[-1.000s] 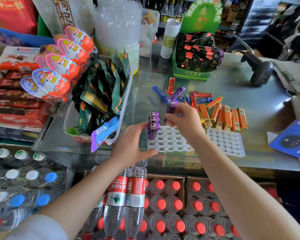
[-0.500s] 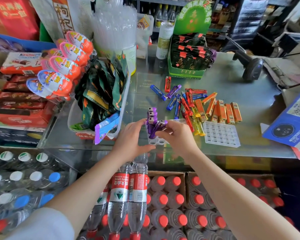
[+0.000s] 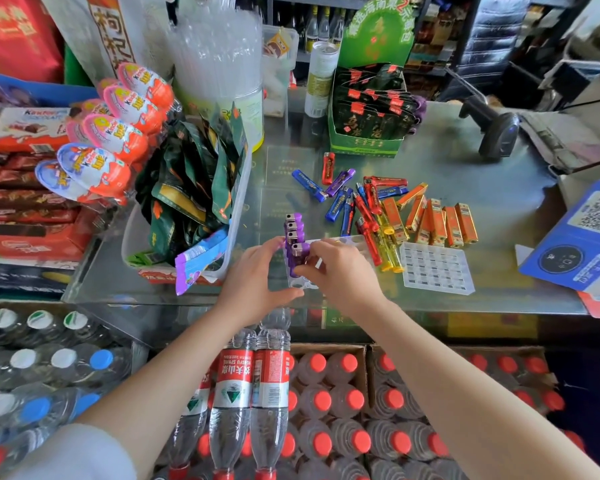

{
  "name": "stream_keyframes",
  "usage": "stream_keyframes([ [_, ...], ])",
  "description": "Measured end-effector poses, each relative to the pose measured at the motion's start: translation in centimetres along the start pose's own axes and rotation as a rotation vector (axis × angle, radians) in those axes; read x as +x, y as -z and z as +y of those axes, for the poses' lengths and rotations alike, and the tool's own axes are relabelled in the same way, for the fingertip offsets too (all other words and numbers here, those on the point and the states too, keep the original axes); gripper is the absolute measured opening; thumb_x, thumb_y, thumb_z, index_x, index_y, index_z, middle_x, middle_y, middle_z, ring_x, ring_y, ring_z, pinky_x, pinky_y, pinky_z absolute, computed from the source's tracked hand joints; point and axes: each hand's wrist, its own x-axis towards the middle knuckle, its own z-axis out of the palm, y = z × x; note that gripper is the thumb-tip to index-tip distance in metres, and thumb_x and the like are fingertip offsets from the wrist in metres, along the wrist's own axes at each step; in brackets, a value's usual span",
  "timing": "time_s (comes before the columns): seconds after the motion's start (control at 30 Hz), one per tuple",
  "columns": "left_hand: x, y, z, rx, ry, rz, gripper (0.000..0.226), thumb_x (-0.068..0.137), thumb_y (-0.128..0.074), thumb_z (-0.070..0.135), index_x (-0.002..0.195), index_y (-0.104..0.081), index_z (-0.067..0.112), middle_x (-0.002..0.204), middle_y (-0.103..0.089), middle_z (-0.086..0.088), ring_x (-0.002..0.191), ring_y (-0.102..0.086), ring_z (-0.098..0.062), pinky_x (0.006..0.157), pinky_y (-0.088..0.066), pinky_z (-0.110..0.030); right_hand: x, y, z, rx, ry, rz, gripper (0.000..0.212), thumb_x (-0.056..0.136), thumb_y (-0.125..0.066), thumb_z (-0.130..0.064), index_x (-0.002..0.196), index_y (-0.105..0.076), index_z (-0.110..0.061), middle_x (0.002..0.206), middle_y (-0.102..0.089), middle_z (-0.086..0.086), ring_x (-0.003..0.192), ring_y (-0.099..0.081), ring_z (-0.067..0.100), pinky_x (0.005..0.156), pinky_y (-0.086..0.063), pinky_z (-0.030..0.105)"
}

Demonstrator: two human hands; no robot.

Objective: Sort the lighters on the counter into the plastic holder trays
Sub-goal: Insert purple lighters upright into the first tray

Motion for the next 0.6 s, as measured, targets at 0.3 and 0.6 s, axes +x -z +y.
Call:
stream_keyframes([
  [0.3,0.8,-0.6,-0.7,-0.034,0.012,0.042,0.081,0.064,-0.077,0.039,0.134,-0.037,0.028,0.124,-0.055,-0.001,0.119,-0.044,-0.02,0.097,-0.038,-0.038,5.7,3.3,4.7,-0.031,-0.151,0.117,0.031,0.089,-0.044,-0.009,0.118,-0.056,-0.013,0.097,-0.067,0.01,0.074,-0.058,0.023,0.068,-0.052,0.034],
  [0.6,0.7,-0.6,-0.7,-0.042,0.024,0.046,0.083,0.059,-0.061,0.059,0.133,-0.035,0.032,0.12,-0.055,0.003,0.114,-0.047,-0.014,0.094,-0.041,-0.035,12.4,2.4,6.3,-0.246,-0.391,0.109,0.025,0.09,-0.042,-0.016,0.111,-0.052,-0.006,0.113,-0.059,0.016,0.108,-0.049,0.034,0.089,-0.041,0.042],
])
